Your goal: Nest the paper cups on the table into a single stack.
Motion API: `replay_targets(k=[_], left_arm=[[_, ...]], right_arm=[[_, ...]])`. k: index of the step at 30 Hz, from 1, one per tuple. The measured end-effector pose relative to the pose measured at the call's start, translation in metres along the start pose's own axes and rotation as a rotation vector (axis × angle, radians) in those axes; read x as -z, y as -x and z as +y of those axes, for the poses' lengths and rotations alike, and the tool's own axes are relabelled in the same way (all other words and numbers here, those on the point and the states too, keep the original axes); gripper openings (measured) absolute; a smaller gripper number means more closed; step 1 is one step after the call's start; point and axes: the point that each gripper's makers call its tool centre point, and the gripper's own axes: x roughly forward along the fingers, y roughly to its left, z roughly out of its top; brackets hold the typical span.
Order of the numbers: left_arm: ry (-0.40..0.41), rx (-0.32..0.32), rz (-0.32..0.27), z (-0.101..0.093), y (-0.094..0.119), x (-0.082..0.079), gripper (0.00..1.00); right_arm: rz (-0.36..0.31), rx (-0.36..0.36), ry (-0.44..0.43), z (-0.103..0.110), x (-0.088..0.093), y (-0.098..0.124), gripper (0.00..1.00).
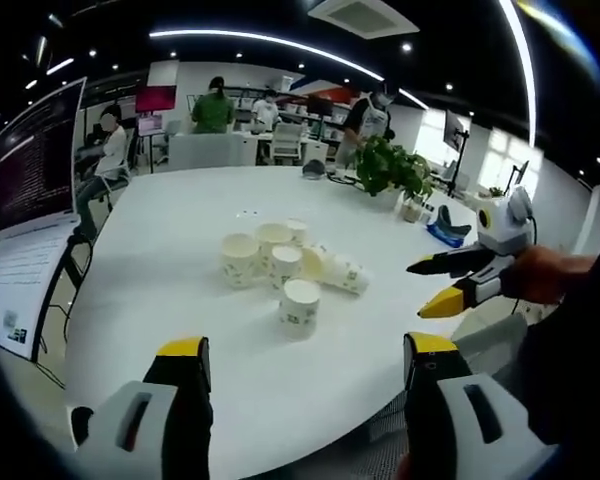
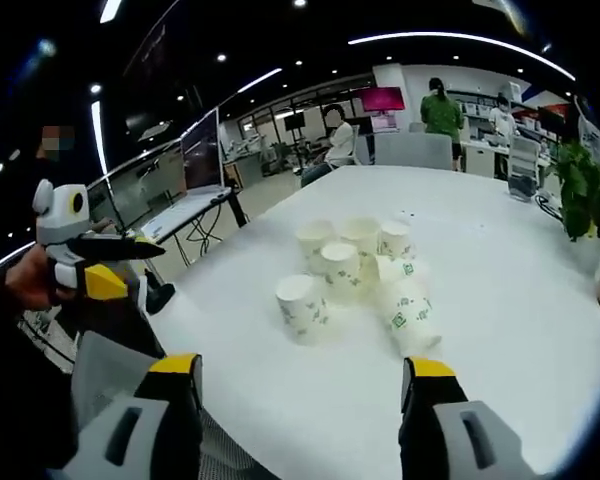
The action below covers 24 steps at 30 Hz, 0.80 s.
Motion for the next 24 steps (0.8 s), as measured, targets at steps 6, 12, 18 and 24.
replay_targets(k=[6,12,18,24], left_arm=[[0.005,-0.014,-0.001,0.001,0.006,0.004,0.78],[0.014,-0.035,-0.011,0.002,0.013,0.005,0.78],[0.017,-0.046,-0.017,-0.002,0.017,0.003,0.78],[0.012,-0.054,-0.035,-0.003,0.016,-0.004,0.78]], right_arm=[[0.026,-0.037,0.033,0.003,-0.008,-0.021,0.8],[0.07,-0.079,0.11,0.012,-0.016,-0.048,0.79],[0.1,-0.119,0.147,0.021,-0.019,-0.071,0.79],[0.13,-0.127,0.156,0.02,-0.017,-0.092,0.79]])
